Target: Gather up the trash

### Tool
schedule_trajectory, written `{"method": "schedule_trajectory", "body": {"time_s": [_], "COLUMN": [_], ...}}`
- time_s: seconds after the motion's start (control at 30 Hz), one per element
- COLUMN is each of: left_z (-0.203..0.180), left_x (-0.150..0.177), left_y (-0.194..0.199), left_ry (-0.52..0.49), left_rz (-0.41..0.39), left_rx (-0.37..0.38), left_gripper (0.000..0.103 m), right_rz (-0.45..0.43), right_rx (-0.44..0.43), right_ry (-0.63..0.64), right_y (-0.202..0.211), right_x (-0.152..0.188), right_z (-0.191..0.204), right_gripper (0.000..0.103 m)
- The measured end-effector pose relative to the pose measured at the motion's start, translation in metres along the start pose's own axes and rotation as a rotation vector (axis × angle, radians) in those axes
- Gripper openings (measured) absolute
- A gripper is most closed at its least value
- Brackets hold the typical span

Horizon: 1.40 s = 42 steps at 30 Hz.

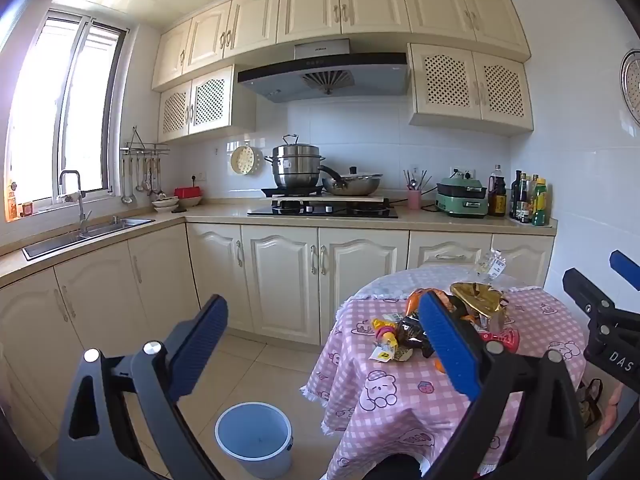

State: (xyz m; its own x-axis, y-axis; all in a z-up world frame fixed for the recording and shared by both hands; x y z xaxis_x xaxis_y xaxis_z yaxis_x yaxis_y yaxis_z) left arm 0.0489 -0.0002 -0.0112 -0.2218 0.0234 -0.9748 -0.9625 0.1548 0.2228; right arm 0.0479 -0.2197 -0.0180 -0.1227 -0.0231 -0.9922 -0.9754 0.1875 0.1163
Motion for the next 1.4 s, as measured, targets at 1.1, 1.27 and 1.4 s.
{"method": "schedule_trajectory", "body": {"time_s": [1.1,1.27,1.4], "left_z": [0.0,-0.001,-0.001], "left_x": [0.0,0.0,0.001], "left_y": [0.0,0.001,0.001], "left_ry": [-0.004,-0.004,-0.005], "left_rz": [-0.005,-0.006,-0.005], "left_rx": [0.001,0.0,0.0], "left_gripper": [0.094,0.094,0.094], "right_rz": [0.007,0.01,0.011], "right_rx": [-0.003,-0.004,-0.004], "right_ry": [0.0,0.0,0.001], "right_y": [-0.004,-0.005,-0.005], "right_x": [0.003,0.003,0.003], "right_z": [0.005,0.006,0.006], "right_gripper": [0.097,0.097,0.097]}}
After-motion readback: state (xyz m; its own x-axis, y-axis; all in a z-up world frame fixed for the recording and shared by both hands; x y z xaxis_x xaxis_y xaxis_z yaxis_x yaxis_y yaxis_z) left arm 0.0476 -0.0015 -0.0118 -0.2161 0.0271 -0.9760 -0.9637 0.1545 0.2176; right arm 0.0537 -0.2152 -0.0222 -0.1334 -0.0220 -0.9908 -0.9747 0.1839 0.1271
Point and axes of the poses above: each gripper's, at about its wrist camera, not at the fingertips, and y roughly against the way its jaws point, z to its left, x to its underside, the point moved 5 cm from there along -y, roughly the way its jaws point, and after that the axes turned 9 degrees about x, right-handed, at the moved point
